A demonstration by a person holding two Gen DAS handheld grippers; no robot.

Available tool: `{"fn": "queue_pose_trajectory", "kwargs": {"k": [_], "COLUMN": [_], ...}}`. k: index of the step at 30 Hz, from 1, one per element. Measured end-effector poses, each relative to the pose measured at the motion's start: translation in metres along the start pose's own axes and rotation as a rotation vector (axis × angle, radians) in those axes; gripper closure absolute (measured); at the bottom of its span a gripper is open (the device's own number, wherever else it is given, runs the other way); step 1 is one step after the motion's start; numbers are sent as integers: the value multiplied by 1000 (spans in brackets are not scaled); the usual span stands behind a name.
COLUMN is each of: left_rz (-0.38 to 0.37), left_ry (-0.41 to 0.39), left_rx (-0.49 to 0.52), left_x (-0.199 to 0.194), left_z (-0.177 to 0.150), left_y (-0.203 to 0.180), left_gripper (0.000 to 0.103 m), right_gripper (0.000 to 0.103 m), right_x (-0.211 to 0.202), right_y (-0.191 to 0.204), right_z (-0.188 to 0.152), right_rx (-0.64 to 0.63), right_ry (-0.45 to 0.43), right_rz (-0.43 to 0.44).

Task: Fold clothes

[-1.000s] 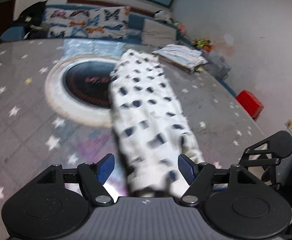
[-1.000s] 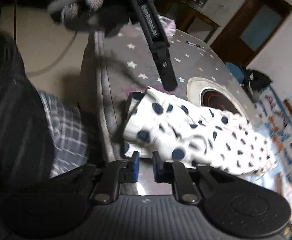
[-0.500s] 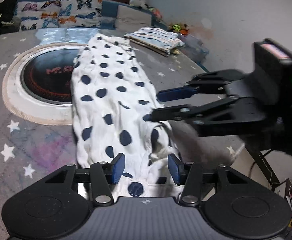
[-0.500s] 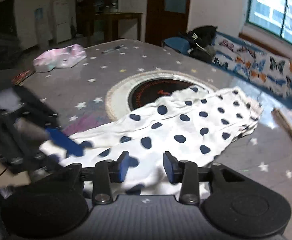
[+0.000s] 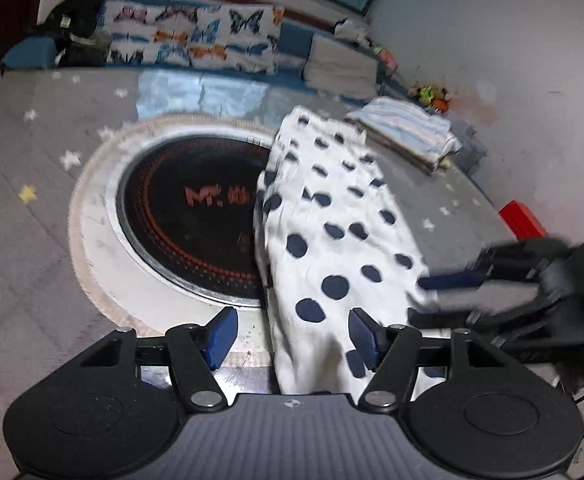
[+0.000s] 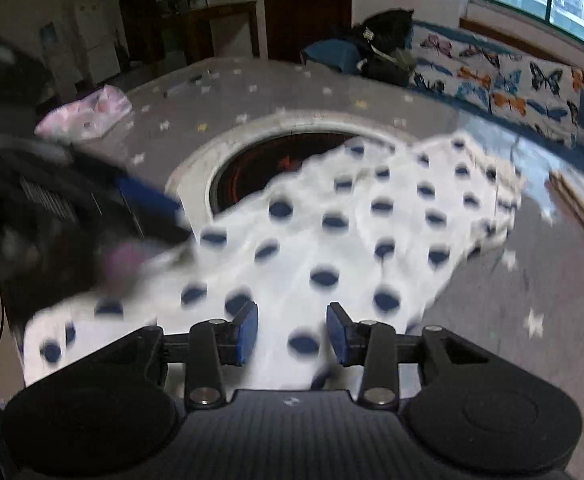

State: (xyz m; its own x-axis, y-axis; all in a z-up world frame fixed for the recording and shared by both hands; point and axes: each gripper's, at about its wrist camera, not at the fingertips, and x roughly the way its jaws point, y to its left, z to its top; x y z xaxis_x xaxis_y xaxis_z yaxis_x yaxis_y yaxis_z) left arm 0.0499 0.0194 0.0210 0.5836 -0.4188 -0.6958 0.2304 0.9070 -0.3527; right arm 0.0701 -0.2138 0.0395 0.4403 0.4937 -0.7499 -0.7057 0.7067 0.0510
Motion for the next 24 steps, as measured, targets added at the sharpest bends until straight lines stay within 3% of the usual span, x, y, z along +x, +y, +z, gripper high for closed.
{"fn": "queue_pose_trajectory", "kwargs": {"k": [3, 7, 9, 15, 18, 20, 24], "left_rz": [-11, -43, -35, -65, -76, -81, -77], "left_ry": [10, 5, -7, -29, -18, -11, -17], "left_rx": [-6, 13, 30, 86, 104, 101, 104], "left_x": [10, 13, 11, 10, 15, 17, 17], "left_z": [0, -4, -6, -3, -1, 0, 6], "left_y": [0, -9, -15, -36, -42, -41, -34], "left_gripper": [41, 63, 68, 68, 66, 66, 55], "right_gripper": [65, 65, 65, 65, 66, 87, 94], "right_x": [6, 19, 32, 72, 83, 83, 72], "right_y": [-5, -13, -15, -5, -3, -7, -21], "right_z": [25, 56, 68, 80, 74, 68, 52], "right_rx": [5, 27, 48, 26, 13, 26, 80], "right_ry": [-37, -73, -63, 17, 56, 64, 36], "right_rz": [0, 22, 49, 101, 60, 34, 13]}}
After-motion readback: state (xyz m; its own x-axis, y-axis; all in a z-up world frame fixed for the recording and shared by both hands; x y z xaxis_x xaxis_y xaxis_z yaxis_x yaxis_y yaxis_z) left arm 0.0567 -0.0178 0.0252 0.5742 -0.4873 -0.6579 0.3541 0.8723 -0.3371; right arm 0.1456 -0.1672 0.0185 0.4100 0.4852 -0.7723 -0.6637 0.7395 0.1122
